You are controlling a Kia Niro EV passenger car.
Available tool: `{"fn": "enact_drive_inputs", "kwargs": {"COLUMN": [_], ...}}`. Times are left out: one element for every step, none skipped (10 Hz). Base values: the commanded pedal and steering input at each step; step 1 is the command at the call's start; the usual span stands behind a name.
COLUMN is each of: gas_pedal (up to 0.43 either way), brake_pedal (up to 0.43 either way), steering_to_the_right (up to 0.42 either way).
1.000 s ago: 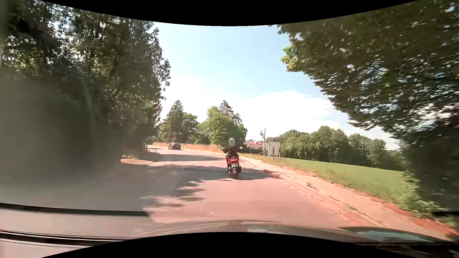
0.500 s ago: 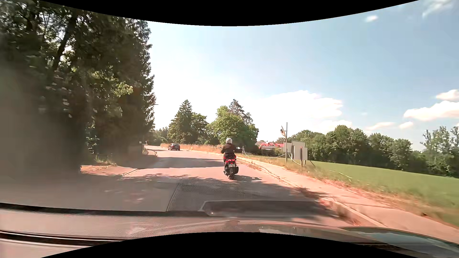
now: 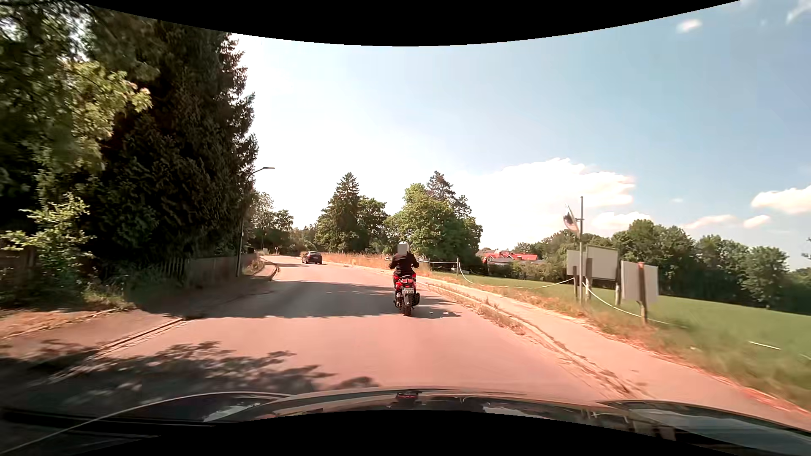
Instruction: Follow the waypoints while adhering to traffic rules and regulations
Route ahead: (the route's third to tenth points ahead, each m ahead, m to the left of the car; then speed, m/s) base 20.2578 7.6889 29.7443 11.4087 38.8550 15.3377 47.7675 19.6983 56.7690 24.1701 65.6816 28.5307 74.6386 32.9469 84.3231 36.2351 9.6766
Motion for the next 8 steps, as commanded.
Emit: {"fn": "enact_drive_inputs", "kwargs": {"gas_pedal": [0.177,0.177,0.197,0.197,0.197,0.197,0.197,0.197], "brake_pedal": [0.006,0.006,0.006,0.006,0.006,0.006,0.006,0.006], "steering_to_the_right": [-0.063,-0.062,-0.065,-0.067,-0.064,-0.059,-0.056,-0.055]}}
